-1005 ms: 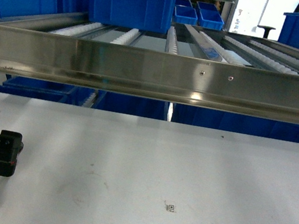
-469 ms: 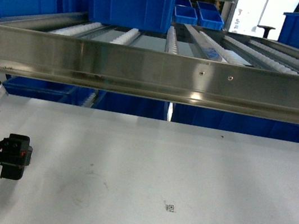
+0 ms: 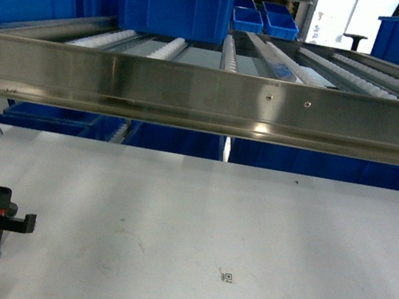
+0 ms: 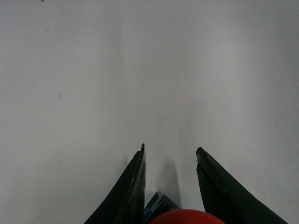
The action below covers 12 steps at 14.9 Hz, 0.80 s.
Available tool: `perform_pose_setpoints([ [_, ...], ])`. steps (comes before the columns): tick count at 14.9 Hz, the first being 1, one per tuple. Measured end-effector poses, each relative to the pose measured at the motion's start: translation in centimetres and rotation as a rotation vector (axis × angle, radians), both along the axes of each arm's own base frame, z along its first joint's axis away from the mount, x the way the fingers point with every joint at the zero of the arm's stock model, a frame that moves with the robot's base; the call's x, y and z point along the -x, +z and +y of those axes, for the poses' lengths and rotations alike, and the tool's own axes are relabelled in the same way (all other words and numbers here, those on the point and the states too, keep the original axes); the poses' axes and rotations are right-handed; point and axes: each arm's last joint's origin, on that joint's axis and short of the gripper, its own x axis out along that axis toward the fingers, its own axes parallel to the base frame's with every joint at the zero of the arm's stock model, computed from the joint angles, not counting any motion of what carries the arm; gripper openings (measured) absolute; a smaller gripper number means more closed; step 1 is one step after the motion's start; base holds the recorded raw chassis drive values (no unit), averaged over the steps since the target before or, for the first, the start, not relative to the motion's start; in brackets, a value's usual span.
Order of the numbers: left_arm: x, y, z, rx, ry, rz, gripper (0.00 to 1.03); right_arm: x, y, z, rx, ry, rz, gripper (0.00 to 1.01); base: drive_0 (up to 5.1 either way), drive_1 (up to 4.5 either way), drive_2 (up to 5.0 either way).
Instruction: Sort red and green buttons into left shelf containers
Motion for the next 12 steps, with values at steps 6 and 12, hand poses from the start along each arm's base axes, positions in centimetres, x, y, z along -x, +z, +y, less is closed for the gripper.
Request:
perform_pose_setpoints([
  [6, 2.3, 7.1, 1.0, 0.059, -0.053, -0.167, 0.3, 0.0, 0.0, 0.0, -0.001, 0.0, 0.0, 0.25, 0.0, 0.0, 0.0],
  [12, 8.7, 16.2, 2.2, 0.117, -0.093, -0.383, 0.3, 0.0, 0.0, 0.0, 0.0, 0.0, 0.0, 0.25, 0.0, 0.0, 0.0],
])
